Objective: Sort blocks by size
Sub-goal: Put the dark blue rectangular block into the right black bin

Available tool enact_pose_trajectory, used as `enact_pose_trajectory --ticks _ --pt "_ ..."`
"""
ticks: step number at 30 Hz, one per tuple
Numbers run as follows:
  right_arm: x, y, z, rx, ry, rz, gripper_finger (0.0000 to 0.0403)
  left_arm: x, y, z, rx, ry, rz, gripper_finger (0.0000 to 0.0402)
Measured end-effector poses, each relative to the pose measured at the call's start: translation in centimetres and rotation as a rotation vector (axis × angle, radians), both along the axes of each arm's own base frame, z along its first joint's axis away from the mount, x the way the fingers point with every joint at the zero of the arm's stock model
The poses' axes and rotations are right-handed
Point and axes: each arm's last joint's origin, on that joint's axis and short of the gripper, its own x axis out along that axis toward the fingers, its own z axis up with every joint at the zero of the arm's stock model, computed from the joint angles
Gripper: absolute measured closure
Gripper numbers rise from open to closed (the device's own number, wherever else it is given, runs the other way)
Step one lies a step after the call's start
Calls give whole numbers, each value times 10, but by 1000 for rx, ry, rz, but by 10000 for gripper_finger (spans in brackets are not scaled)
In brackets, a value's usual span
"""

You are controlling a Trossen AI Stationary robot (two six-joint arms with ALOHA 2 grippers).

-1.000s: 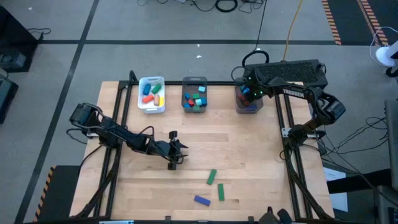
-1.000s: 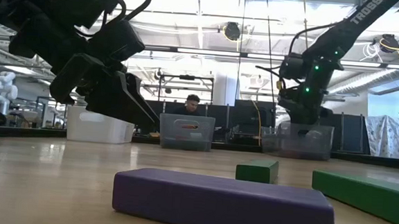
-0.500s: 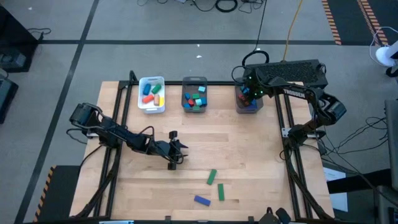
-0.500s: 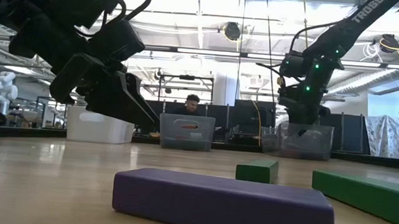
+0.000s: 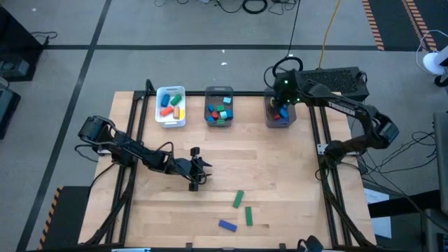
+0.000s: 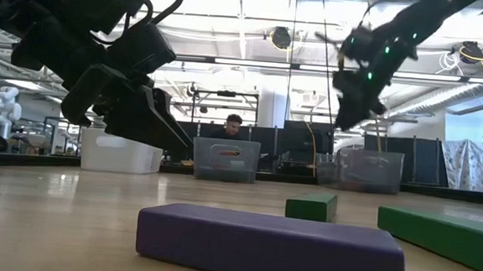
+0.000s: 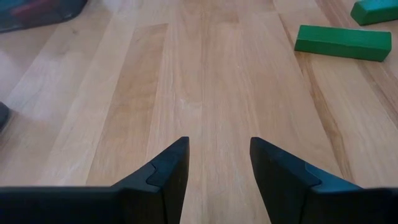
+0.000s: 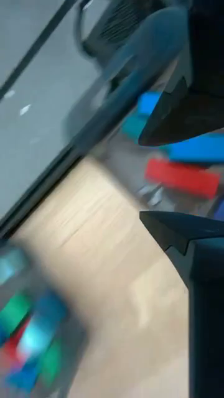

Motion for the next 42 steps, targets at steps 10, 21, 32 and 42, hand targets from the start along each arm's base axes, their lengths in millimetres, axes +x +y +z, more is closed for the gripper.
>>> enact_pose_trajectory --ticks 10,21,32,42 --pt "23 51 34 3 -173 287 236 0 0 0 3 -4 -3 228" --pt "67 142 35 91 -238 578 236 -2 -17 3 12 -19 -266 228" --pt "101 248 10 116 -249 681 236 -5 -42 11 -47 -128 -554 228" --pt "105 296 -21 142 -212 484 236 -6 -70 16 -87 -271 -665 228"
